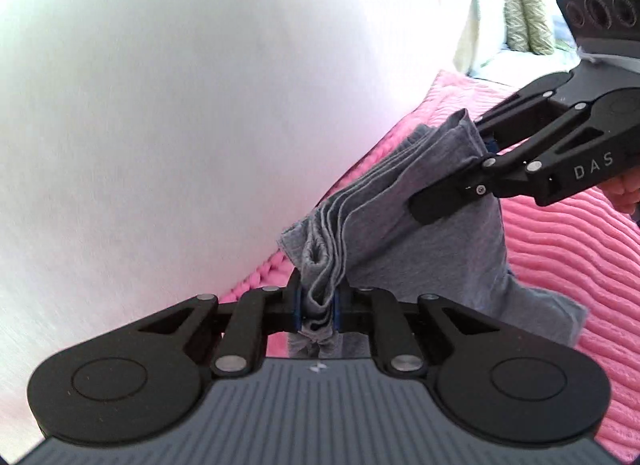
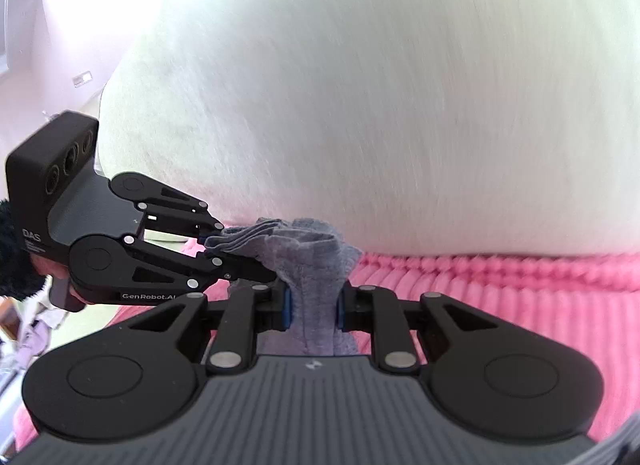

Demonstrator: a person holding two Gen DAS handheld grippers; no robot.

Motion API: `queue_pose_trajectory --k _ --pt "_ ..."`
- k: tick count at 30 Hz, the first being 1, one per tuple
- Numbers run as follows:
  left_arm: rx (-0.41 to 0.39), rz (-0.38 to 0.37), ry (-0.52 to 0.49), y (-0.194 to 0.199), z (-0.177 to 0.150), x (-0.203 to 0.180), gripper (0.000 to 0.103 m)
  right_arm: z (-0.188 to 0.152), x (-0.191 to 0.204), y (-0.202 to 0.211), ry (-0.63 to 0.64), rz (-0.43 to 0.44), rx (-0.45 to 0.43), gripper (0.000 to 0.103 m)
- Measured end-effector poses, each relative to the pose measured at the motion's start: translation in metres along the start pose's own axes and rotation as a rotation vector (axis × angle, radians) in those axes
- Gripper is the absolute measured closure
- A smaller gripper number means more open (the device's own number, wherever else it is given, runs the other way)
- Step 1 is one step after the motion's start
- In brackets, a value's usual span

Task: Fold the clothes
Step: 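Lift the folded grey garment with both grippers and carry it to the white chair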

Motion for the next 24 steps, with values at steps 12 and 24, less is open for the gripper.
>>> queue_pose_trajectory --k 12,24 --pt "-0.255 -0.271 -0.409 0.06 0.106 -0.087 0.089 -0.016 0.084 0.153 -0.25 -0.568 -0.282 0.087" --pt "-0.432 -0.719 -0.706 0.078 0.177 -0.348 0.088 -0.094 0.103 0.376 -0.524 -1.228 -0.433 0.088"
Point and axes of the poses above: each gripper's, at about its wrist camera, not at the fingertips, and y roughly against the way its jaws point, x to its left, z to its top, the point moved 1 cm from there along -y, roughly the way its jaws point, and after that the axes turned 2 degrees about -z, right-handed, at the moved point
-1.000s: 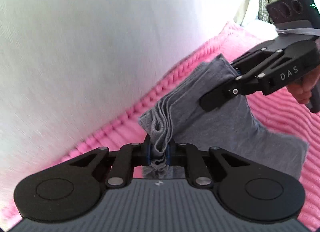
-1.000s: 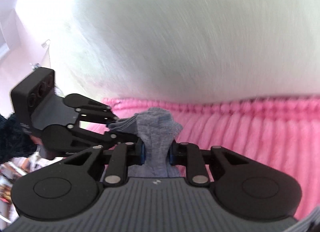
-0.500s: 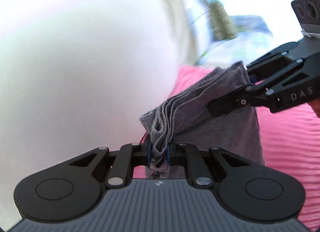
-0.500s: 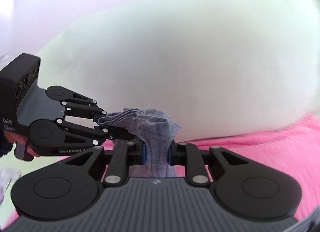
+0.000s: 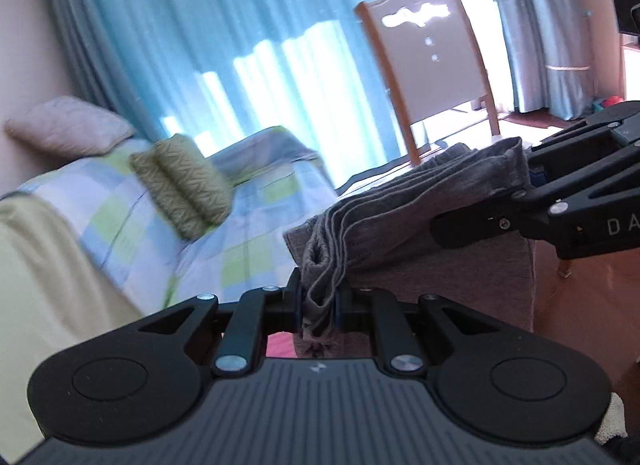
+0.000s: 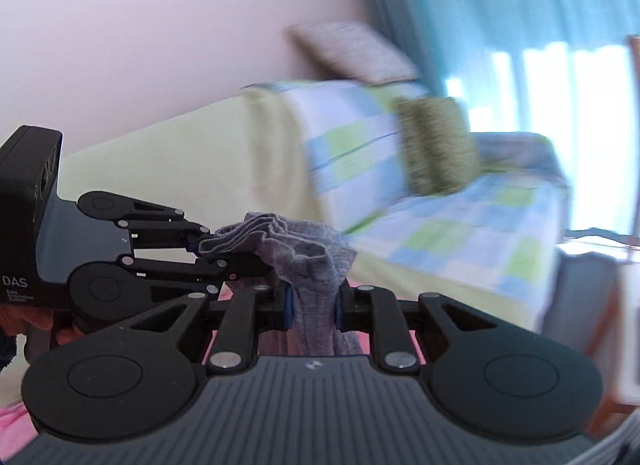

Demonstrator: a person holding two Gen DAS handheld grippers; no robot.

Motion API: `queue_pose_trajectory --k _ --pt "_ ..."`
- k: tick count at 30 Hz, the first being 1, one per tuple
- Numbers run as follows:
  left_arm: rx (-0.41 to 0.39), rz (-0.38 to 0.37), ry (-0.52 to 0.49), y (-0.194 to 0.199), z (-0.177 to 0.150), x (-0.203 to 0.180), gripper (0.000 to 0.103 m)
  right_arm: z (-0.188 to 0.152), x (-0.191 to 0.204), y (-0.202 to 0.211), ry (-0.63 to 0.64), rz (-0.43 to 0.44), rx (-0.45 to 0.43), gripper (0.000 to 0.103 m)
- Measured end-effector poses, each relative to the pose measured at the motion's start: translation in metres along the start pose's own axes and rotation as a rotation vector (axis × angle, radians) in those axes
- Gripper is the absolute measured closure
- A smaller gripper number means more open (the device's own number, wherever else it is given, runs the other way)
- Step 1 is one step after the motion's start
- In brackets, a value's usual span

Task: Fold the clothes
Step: 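Lift the folded grey garment with both grippers and carry it to the white chair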

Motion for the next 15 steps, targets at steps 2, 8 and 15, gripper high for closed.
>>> queue_pose_trajectory --k 2,8,15 --pt "-0.034 -0.089 -0.036 -0.049 0.032 -0.033 0.088 0.005 -0.046 0.012 -0.023 -0.109 -0.019 0.088" --pt "-0.096 -0.243 -0.127 -0.148 0.091 -0.101 0.088 0.009 -0.157 0.033 -0.076 -0.355 -0.053 0.088" --pt "-0.134 -0.361 -0.238 -0.253 0.156 -0.135 0.087 0.006 -0.24 0.03 -0.189 -0.539 -0.109 0.088"
Point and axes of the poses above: each gripper's, at about its wrist camera, not at the fingertips, and y roughly against the way its jaws point, x to its left, z to its top, the point moved 1 cm from there along -y, roughly the way its jaws point, and after that the axes turned 2 degrees about -z, right-handed, at the moved point
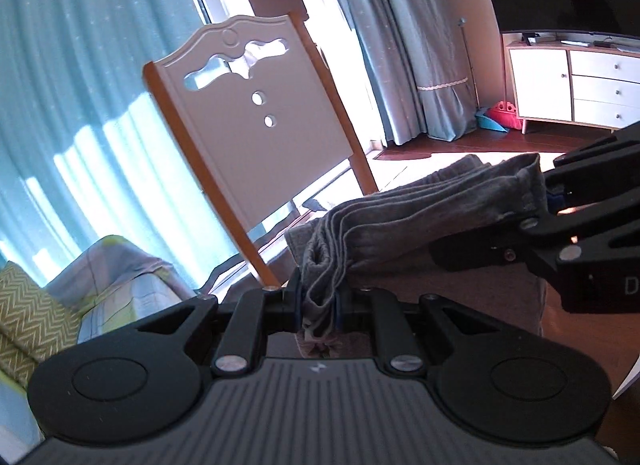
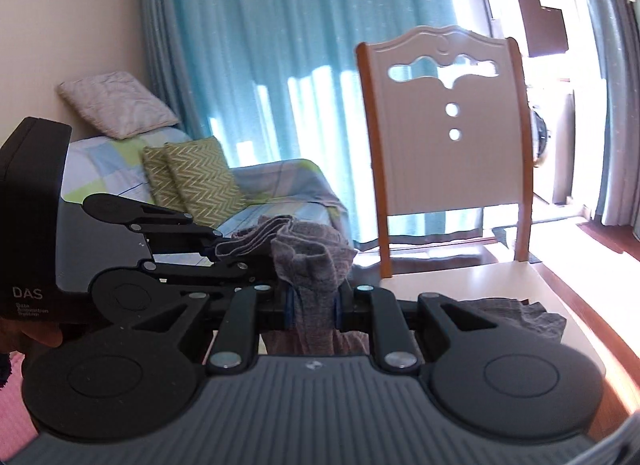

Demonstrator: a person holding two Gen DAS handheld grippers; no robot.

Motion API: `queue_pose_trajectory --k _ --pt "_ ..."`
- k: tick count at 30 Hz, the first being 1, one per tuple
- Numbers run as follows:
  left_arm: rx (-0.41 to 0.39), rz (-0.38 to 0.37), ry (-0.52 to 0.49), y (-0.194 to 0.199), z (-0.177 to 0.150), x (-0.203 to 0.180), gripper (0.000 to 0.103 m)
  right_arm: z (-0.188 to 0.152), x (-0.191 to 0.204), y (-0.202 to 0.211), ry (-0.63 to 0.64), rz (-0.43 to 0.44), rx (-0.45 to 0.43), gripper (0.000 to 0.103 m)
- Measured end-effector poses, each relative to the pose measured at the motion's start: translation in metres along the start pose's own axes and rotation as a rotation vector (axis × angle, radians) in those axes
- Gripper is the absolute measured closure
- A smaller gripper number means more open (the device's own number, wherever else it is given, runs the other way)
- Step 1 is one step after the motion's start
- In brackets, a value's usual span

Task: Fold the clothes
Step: 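Lift the folded grey garment with both grippers and carry it to the white chair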

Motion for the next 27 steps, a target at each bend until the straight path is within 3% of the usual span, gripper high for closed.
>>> queue_pose_trajectory --k 5,14,18,21,27 --pt "-0.02 -0.098 -0.095 -0.052 0.026 0.028 0.087 0.008 -0.035 -0.047 -0.17 -0.148 -0.029 0.088" --pt "-0.026 -0.289 -0.376 -0.115 0.073 0.057 0.082 0.007 -0.057 -0.099 -0.469 -0.304 -0.084 0.088" --pt "0.015 -0.401 -0.484 -0.168 0.088 0.026 0.073 -0.01 -0.107 -0.11 -0.673 -0.429 -0.081 0.088" --pt "0.138 -0.522 -0.553 -0.255 0.079 -0.035 0.073 -0.042 -0.152 -0.124 -0.797 -0.539 -0.035 0.088" --pt "0.291 -0.472 -0.669 -0.357 0.052 -0.094 0.073 -0.12 -0.256 -0.157 -0.991 -0.657 0.1 0.088"
Point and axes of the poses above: each gripper's, at about its wrist camera, not at the fingertips, and y roughly against the way its jaws point, x to its left, z to its top, the point moved 1 cm from there along -y, roughly the way its jaws point, and after that the axes turned 2 degrees about -z, right-handed, at the moved point
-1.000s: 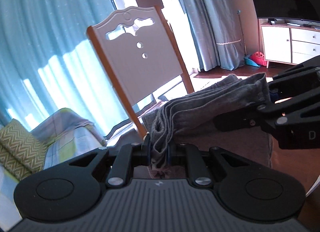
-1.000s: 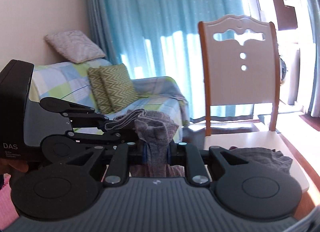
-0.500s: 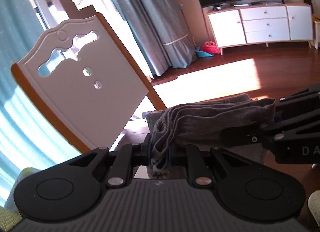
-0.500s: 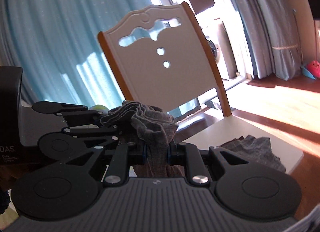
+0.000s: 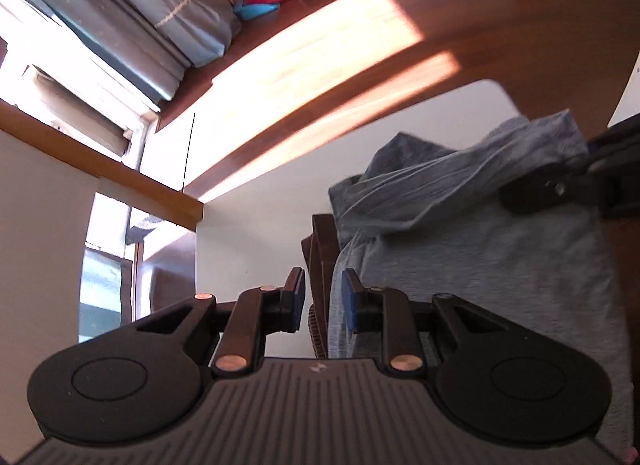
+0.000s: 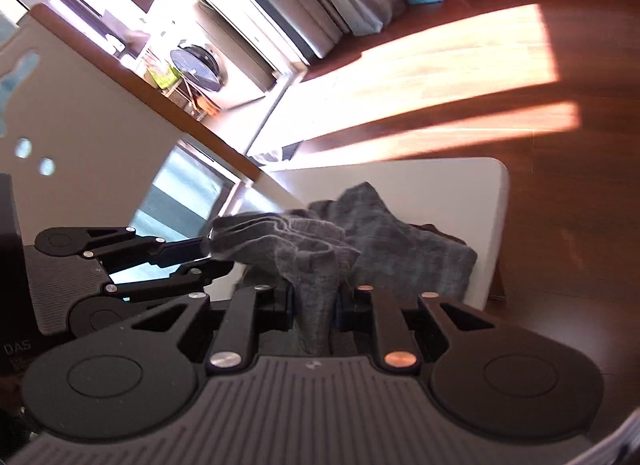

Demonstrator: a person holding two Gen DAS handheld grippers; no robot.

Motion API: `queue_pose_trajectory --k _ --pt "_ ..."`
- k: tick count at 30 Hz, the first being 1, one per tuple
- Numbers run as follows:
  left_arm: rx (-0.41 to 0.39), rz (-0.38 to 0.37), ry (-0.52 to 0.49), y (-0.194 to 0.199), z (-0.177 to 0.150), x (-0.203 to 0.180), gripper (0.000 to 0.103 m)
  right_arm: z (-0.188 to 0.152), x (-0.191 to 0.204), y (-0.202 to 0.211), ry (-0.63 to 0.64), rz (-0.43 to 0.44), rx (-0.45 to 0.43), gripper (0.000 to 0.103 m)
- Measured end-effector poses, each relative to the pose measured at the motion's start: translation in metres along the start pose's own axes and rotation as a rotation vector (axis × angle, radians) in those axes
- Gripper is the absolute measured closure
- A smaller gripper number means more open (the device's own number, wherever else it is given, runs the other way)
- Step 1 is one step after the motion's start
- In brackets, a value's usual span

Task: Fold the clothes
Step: 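Lower the grey garment onto the clothes stack on the chair seat with both grippers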

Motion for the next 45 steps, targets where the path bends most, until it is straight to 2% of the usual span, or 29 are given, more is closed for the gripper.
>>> queue_pose_trajectory --k 2,3,5,6,7,9,11,12,13,16,18,20,25,29,31,35,39,41,43,44,45 --pt "-0.002 -0.031 0.036 -0.002 -0.004 0.008 0.073 0.007 -0.017 -0.015 -0.022 -0.038 0.03 0.081" --pt "-0.026 -0.023 0.054 0.005 -0.007 0.013 0.073 0.009 -0.024 -0.018 -0.026 -0.059 0.047 0.078" --pt "-0.036 -0.016 0.117 0.021 -0.011 0.027 0.072 0.012 -0.034 -0.018 -0.018 -0.089 0.047 0.058" --pt "-0.03 -0.011 0.165 0.031 -0.013 0.035 0.072 0.015 -0.036 -0.016 -0.002 -0.113 0.044 0.054" --pt "-0.025 -0.013 0.19 0.04 -0.019 0.038 0.071 0.021 -0.039 -0.012 0.019 -0.155 0.045 0.042" --pt "-0.015 -0.03 0.232 0.059 -0.034 0.039 0.067 0.031 -0.043 -0.001 0.06 -0.2 0.031 0.039" --pt "0.02 -0.057 0.288 0.085 -0.059 0.019 0.067 0.043 -0.042 0.018 0.173 -0.223 0.0 0.039" --pt "0.028 -0.068 0.3 0.088 -0.057 0.015 0.067 0.047 -0.04 0.028 0.246 -0.206 -0.007 0.039" --pt "0.046 -0.092 0.331 0.098 -0.066 -0.002 0.067 0.048 -0.036 0.037 0.329 -0.153 0.003 0.042" --pt "0.065 -0.098 0.35 0.123 -0.073 -0.055 0.064 0.036 -0.019 0.058 0.661 0.009 0.086 0.059" --pt "0.085 -0.083 0.351 0.134 -0.066 -0.093 0.062 0.023 -0.009 0.066 0.882 0.078 0.123 0.06" --pt "0.102 -0.057 0.35 0.134 -0.058 -0.114 0.062 0.007 -0.006 0.069 1.118 0.137 0.147 0.061" --pt "0.175 0.06 0.409 0.116 -0.037 -0.146 0.062 0.002 -0.015 0.056 1.452 0.299 0.164 0.061" --pt "0.245 0.172 0.425 0.105 -0.04 -0.158 0.062 0.005 -0.017 0.051 1.641 0.383 0.12 0.061" --pt "0.261 0.198 0.442 0.103 -0.043 -0.158 0.062 0.004 -0.02 0.048 1.715 0.398 0.098 0.061" --pt "0.29 0.254 0.46 0.098 -0.049 -0.156 0.062 -0.004 -0.024 0.042 1.813 0.386 0.062 0.061" --pt "0.317 0.251 0.434 0.087 -0.054 -0.158 0.062 -0.011 -0.033 0.035 1.9 0.339 0.009 0.062" --pt "0.318 0.241 0.423 0.083 -0.056 -0.159 0.066 -0.011 -0.034 0.034 1.922 0.332 -0.015 0.07" --pt "0.307 0.23 0.45 0.085 -0.057 -0.155 0.084 -0.011 -0.033 0.033 1.938 0.342 -0.015 0.084" --pt "0.3 0.225 0.465 0.086 -0.055 -0.154 0.09 -0.011 -0.033 0.032 1.954 0.351 -0.017 0.093" --pt "0.289 0.213 0.481 0.09 -0.054 -0.152 0.092 -0.01 -0.032 0.032 1.961 0.361 -0.018 0.098"
Point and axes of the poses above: each gripper's, at about its wrist camera, not at the fingertips, and y roughly against the way its jaws point, x to its left, z to its top, the point moved 1 cm from there along -y, roughly the way its jaws point, and after that the axes turned 2 degrees about -z, right-handed, at the moved point
